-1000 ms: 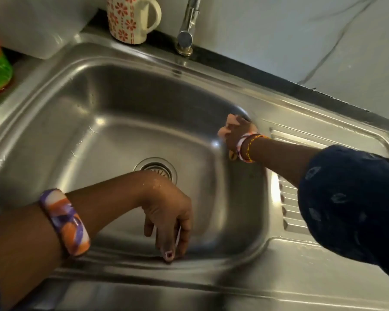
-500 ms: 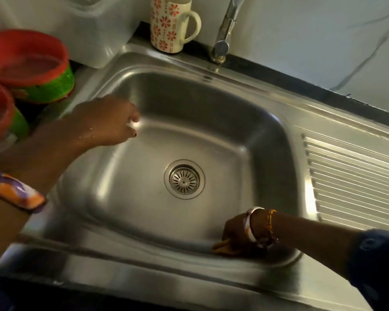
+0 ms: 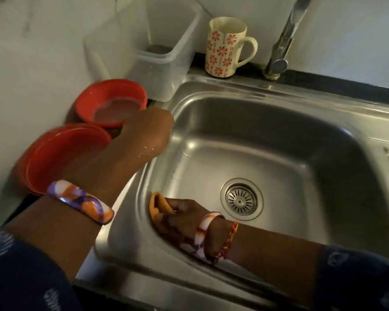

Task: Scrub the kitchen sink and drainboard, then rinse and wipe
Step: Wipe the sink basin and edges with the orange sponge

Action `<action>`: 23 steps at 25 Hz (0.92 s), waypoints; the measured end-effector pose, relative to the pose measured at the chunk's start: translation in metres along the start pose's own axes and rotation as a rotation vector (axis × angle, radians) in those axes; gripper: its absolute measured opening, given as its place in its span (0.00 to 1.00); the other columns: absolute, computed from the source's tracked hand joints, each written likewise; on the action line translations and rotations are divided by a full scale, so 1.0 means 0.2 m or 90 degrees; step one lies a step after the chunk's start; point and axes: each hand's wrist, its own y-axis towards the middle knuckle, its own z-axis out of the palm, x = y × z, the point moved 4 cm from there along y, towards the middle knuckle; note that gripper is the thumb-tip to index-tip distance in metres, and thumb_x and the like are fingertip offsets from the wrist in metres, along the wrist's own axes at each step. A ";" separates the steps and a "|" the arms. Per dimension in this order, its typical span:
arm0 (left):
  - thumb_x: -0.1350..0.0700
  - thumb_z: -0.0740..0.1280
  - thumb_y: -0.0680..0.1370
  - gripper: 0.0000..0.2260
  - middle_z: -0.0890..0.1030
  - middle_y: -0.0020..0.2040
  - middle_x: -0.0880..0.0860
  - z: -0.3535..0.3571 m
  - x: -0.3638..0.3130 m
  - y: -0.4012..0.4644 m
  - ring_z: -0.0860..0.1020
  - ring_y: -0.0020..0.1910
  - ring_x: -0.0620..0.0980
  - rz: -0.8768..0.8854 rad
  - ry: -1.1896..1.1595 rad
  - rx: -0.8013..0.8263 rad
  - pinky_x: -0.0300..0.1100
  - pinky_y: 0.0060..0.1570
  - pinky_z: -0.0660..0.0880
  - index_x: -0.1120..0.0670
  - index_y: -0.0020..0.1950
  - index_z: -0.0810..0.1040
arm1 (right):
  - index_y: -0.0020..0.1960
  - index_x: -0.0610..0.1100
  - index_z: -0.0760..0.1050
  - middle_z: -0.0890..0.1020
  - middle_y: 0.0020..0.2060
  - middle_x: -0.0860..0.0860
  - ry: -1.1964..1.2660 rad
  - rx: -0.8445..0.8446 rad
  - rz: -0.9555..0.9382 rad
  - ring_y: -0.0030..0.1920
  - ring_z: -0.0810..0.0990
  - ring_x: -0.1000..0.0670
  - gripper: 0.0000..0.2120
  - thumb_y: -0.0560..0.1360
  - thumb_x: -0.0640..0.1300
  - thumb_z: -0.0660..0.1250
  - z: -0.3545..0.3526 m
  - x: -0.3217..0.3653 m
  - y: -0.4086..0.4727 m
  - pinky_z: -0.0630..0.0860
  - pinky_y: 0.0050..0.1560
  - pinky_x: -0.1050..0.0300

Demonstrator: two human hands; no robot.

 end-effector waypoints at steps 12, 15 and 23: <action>0.65 0.59 0.78 0.12 0.78 0.58 0.60 -0.03 0.02 -0.03 0.76 0.57 0.57 0.029 -0.081 0.037 0.44 0.53 0.69 0.62 0.60 0.74 | 0.65 0.42 0.75 0.79 0.58 0.37 0.038 -0.400 -0.407 0.49 0.73 0.48 0.17 0.76 0.40 0.63 -0.28 0.55 0.44 0.74 0.52 0.52; 0.61 0.62 0.78 0.09 0.80 0.54 0.57 -0.03 0.05 -0.01 0.77 0.55 0.56 0.012 -0.039 0.053 0.43 0.45 0.69 0.61 0.55 0.78 | 0.41 0.45 0.81 0.82 0.32 0.45 -0.240 -0.309 -0.459 0.32 0.77 0.53 0.08 0.72 0.38 0.64 -0.13 0.33 0.24 0.80 0.40 0.49; 0.63 0.57 0.80 0.15 0.77 0.62 0.54 -0.07 0.03 0.01 0.75 0.59 0.52 -0.015 -0.059 0.047 0.35 0.46 0.67 0.57 0.63 0.76 | 0.68 0.55 0.71 0.76 0.64 0.55 -0.306 -0.122 -0.353 0.65 0.72 0.58 0.20 0.77 0.45 0.65 0.08 0.12 -0.07 0.66 0.69 0.63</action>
